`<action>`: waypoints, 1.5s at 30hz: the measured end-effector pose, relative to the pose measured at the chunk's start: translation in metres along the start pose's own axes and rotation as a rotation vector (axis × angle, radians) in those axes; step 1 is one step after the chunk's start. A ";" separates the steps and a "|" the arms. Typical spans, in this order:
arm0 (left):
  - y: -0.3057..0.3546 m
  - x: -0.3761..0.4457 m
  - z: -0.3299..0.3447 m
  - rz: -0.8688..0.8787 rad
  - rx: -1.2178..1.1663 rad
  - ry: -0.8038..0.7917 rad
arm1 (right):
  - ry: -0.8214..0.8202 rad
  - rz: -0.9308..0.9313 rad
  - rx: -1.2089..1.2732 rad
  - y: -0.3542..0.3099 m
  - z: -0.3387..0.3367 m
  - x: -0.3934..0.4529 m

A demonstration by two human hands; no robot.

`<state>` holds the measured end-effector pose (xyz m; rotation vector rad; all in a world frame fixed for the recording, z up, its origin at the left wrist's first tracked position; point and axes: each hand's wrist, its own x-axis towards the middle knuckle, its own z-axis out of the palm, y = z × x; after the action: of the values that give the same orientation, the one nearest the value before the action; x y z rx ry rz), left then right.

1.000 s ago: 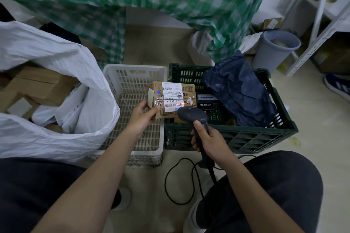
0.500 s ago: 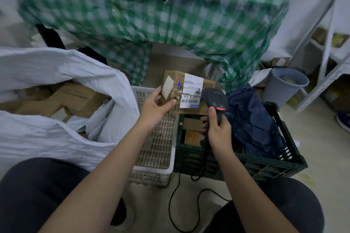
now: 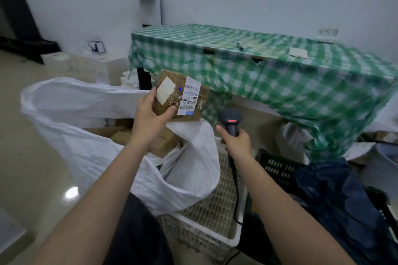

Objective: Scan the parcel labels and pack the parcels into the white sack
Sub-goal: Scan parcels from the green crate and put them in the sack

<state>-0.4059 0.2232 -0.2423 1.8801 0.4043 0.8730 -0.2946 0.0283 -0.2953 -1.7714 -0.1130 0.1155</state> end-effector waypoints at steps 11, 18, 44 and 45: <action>-0.074 0.000 -0.068 -0.089 0.332 0.078 | 0.095 0.096 -0.078 0.019 0.062 0.024; -0.086 0.043 -0.053 0.099 0.538 -0.007 | 0.191 -0.150 0.087 -0.041 0.066 0.058; -0.005 -0.046 0.111 0.203 0.237 -0.536 | 0.171 0.115 -0.004 0.062 -0.095 -0.029; -0.001 -0.055 0.127 0.202 0.222 -0.589 | 0.190 0.136 -0.023 0.071 -0.113 -0.035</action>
<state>-0.3516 0.1081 -0.2975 2.3014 -0.0574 0.3726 -0.3125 -0.1001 -0.3416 -1.8028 0.1447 0.0435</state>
